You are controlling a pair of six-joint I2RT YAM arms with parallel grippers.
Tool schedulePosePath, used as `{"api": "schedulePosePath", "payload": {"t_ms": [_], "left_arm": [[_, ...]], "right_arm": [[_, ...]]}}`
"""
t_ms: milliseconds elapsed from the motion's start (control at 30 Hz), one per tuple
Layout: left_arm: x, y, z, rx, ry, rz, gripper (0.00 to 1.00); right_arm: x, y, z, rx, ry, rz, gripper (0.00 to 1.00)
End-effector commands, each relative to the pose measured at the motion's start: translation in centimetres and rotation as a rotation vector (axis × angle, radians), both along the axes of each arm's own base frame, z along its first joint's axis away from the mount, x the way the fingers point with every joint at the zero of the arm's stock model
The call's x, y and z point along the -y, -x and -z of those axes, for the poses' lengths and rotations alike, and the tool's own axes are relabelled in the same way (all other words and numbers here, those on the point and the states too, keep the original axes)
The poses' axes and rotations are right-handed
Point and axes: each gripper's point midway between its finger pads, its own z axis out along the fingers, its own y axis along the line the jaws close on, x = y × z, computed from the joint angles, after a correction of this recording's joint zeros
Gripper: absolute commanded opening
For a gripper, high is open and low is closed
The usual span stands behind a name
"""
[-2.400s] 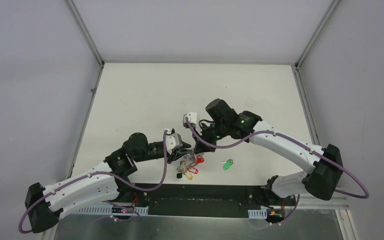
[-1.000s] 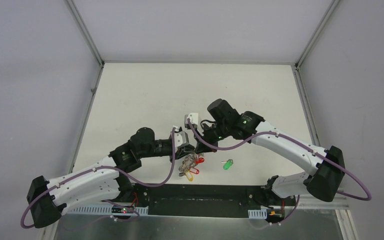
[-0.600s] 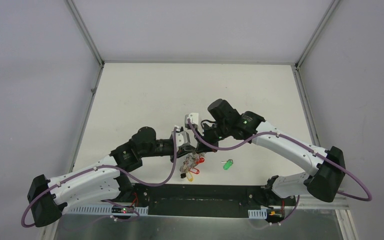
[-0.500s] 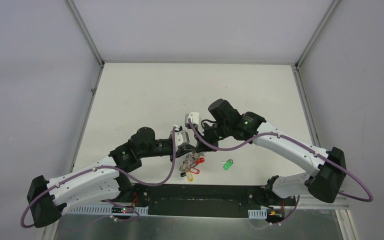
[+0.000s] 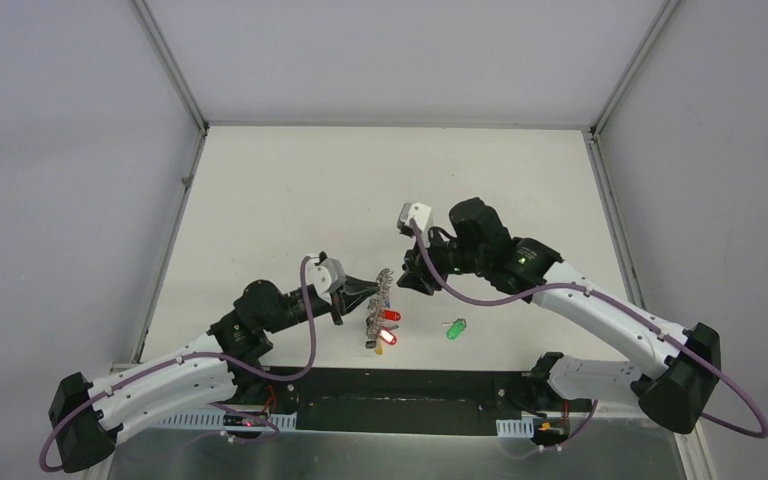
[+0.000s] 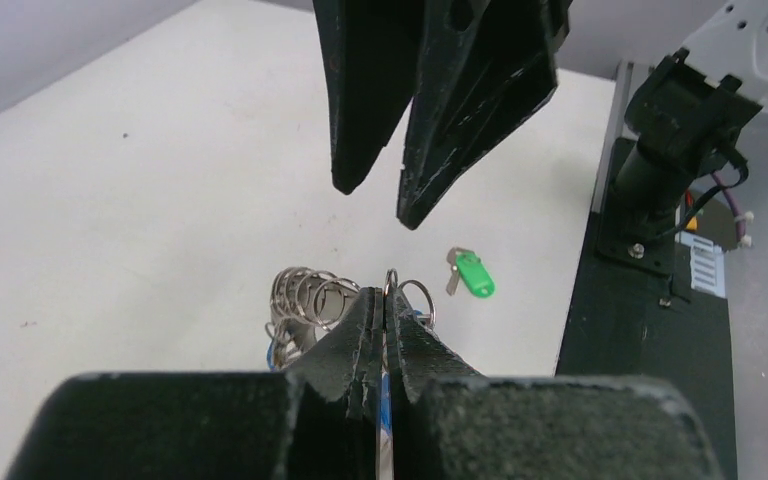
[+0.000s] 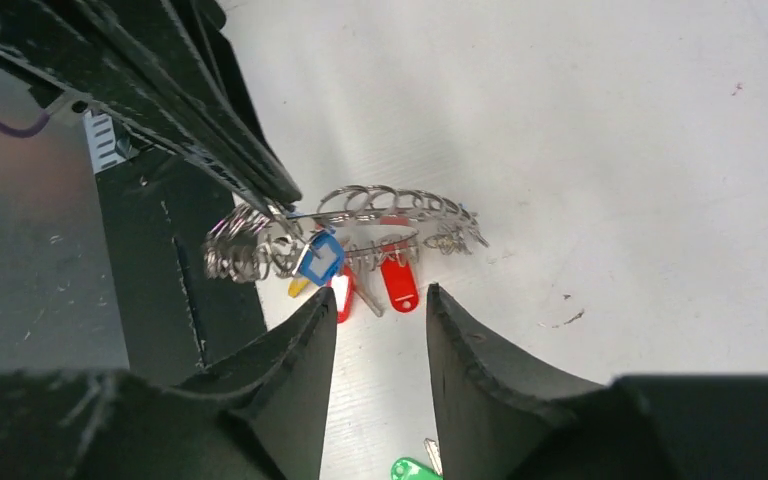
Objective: Put the keys on the keyring
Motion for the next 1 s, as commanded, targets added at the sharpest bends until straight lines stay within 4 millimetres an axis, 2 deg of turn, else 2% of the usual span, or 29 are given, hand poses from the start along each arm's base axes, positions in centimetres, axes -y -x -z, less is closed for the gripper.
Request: {"api": "schedulePosePath", "payload": {"t_ms": [0, 33, 133, 433, 733, 867, 967], "left_arm": [[-1.0, 0.8, -7.1, 0.154, 0.281, 0.001, 0.0], [-1.1, 1.0, -7.4, 0.165, 0.296, 0.007, 0.0], [-1.1, 1.5, -8.0, 0.193, 0.323, 0.03, 0.0], [-1.1, 2.3, -9.0, 0.218, 0.392, 0.068, 0.0], [-0.9, 1.6, -8.0, 0.177, 0.364, 0.044, 0.0], [-0.6, 1.4, -7.5, 0.156, 0.353, 0.044, 0.0], [-0.3, 1.4, -7.5, 0.153, 0.35, 0.052, 0.0]], "right_arm": [[-0.6, -1.3, -3.0, 0.093, -0.137, 0.05, 0.4], [-1.3, 1.1, -3.6, 0.041, -0.196, -0.081, 0.34], [-1.5, 2.3, -4.4, 0.052, -0.254, -0.15, 0.3], [-1.6, 3.1, -5.8, 0.095, -0.324, -0.206, 0.28], [-2.4, 3.2, -7.5, 0.08, -0.375, -0.216, 0.31], [-3.1, 3.1, -7.0, 0.031, -0.372, -0.215, 0.35], [-3.7, 3.4, -6.6, -0.005, -0.364, -0.227, 0.3]]}}
